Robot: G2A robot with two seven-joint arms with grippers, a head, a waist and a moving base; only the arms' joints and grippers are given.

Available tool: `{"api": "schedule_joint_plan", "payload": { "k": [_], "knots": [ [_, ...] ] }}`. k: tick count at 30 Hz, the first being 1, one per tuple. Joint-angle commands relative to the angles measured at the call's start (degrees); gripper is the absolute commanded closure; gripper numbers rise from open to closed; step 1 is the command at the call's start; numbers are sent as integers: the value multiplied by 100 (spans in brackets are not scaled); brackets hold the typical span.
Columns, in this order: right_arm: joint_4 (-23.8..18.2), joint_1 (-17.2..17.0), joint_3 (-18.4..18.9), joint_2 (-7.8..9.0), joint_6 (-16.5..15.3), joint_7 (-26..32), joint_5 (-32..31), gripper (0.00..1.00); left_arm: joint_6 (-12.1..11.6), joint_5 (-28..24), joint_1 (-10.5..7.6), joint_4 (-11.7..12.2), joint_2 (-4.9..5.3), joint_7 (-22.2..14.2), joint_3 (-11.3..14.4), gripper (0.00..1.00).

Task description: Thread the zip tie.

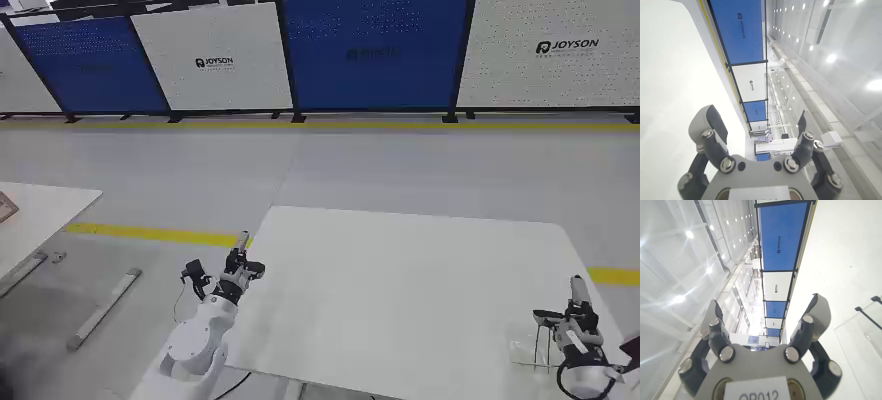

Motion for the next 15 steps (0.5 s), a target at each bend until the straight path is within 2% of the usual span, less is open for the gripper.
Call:
{"api": "schedule_joint_plan", "payload": {
  "k": [1, 2, 3, 4, 5, 7, 8, 11, 15],
  "knots": [
    [0, 0, 0, 0, 0, 0, 0, 0, 0, 0, 0, 0, 0, 0, 0, 22],
    [0, 0, 0, 0, 0, 0, 0, 0, 0, 0, 0, 0, 0, 0, 0, 22],
    [0, 0, 0, 0, 0, 0, 0, 22, 0, 0, 0, 0, 0, 0, 0, 22],
    [0, 0, 0, 0, 0, 0, 0, 0, 0, 0, 0, 0, 0, 0, 0, 0],
    [0, 0, 0, 0, 0, 0, 0, 22, 0, 0, 0, 0, 0, 0, 0, 0],
    [0, 0, 0, 0, 0, 0, 0, 22, 0, 0, 0, 0, 0, 0, 0, 0],
    [-56, 11, 23, 8, -67, 29, -128, 0, 0, 0, 0, 0, 0, 0, 0, 0],
    [-126, -142, 242, 46, -424, 358, -555, 0, 0, 0, 0, 0, 0, 0, 0, 0],
    [-137, -266, 707, 109, -567, 1229, -500, 0, 0, 0, 0, 0, 0, 0, 0, 0]
  ]
}}
